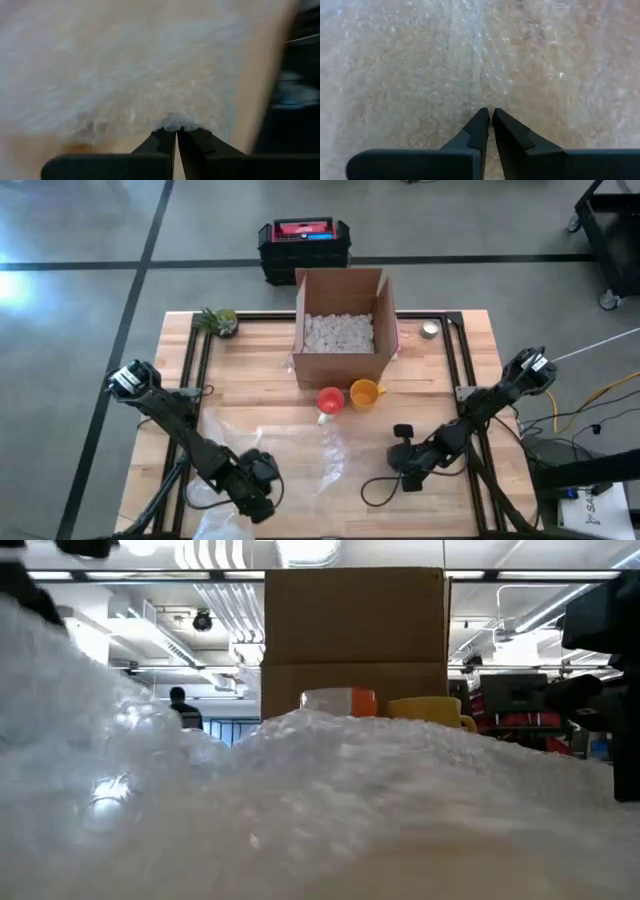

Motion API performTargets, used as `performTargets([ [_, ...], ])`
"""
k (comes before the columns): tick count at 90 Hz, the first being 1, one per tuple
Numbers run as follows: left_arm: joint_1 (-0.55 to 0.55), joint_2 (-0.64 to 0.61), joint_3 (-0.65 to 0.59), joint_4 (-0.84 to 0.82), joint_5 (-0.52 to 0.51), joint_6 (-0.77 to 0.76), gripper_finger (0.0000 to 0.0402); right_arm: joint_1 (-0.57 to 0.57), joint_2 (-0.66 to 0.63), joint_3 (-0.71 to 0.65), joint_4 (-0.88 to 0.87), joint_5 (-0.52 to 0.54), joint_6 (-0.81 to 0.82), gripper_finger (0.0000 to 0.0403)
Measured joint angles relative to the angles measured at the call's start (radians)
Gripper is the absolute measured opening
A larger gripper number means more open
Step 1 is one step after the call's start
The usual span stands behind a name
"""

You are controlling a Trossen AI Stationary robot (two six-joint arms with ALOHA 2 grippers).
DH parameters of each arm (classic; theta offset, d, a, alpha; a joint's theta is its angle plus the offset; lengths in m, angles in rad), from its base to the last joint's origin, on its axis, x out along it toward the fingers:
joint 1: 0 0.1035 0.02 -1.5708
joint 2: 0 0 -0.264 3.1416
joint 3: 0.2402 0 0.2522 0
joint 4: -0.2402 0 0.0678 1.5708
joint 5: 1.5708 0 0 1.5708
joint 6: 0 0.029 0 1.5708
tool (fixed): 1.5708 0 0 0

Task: Wrap mug
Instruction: Wrap the yellow mug with the transparent bubble wrap

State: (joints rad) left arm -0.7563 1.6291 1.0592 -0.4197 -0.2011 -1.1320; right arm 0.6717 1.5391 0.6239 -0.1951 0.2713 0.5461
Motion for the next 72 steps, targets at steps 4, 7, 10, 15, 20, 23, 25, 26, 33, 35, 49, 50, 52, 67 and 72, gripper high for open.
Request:
performTargets([
  [4, 0.000, 0.000, -0.004, 0.055, 0.036, -0.004, 0.0000, 0.000, 0.000, 0.000, 0.000, 0.001, -0.002, 0.0018],
  [7, 0.001, -0.001, -0.007, 0.100, 0.063, -0.014, 0.0000, 0.000, 0.000, 0.000, 0.000, 0.001, -0.007, 0.0018],
  [10, -0.001, -0.005, -0.007, 0.134, 0.102, -0.041, 0.0000, 0.000, 0.000, 0.000, 0.000, 0.001, -0.007, 0.0018],
  [15, -0.008, -0.022, -0.007, 0.121, 0.173, -0.131, 0.0000, 0.000, 0.000, 0.000, 0.000, 0.001, -0.007, 0.0018],
  [20, -0.022, -0.038, -0.006, 0.038, 0.240, -0.227, 0.0000, 0.000, 0.000, 0.000, 0.000, 0.001, -0.007, 0.0018],
  [23, -0.032, -0.045, -0.005, -0.032, 0.264, -0.275, 0.0000, 0.000, 0.000, 0.000, 0.000, 0.001, -0.008, 0.0018],
  [25, -0.040, -0.048, -0.005, -0.082, 0.272, -0.301, 0.0000, 0.000, 0.000, 0.000, 0.000, 0.002, -0.008, 0.0018],
  [26, -0.043, -0.050, -0.005, -0.107, 0.274, -0.310, 0.0000, 0.000, 0.000, 0.000, 0.000, 0.002, -0.008, 0.0018],
  [33, -0.056, -0.065, 0.009, -0.251, 0.265, -0.350, 0.0000, -0.001, 0.000, 0.000, 0.000, 0.009, -0.013, 0.0018],
  [35, -0.057, -0.073, 0.016, -0.271, 0.251, -0.353, 0.0000, -0.002, 0.000, 0.000, 0.000, 0.010, -0.015, 0.0018],
  [49, -0.059, -0.121, 0.087, -0.285, -0.089, -0.255, 0.0000, -0.002, 0.000, 0.000, -0.001, 0.017, -0.015, 0.0018],
  [50, -0.059, -0.122, 0.091, -0.276, -0.127, -0.242, 0.0000, -0.003, 0.000, 0.000, -0.001, 0.017, -0.014, 0.0018],
  [52, -0.058, -0.124, 0.096, -0.255, -0.198, -0.220, 0.0000, -0.004, 0.000, 0.000, -0.001, 0.017, -0.012, 0.0018],
  [67, 0.003, -0.045, 0.042, -0.121, -0.270, -0.097, 0.0000, -0.025, 0.000, 0.000, -0.001, 0.017, -0.002, 0.0018],
  [72, 0.020, 0.003, 0.005, -0.066, -0.307, -0.093, 0.0000, -0.036, 0.000, 0.000, -0.001, 0.016, 0.006, 0.0018],
])
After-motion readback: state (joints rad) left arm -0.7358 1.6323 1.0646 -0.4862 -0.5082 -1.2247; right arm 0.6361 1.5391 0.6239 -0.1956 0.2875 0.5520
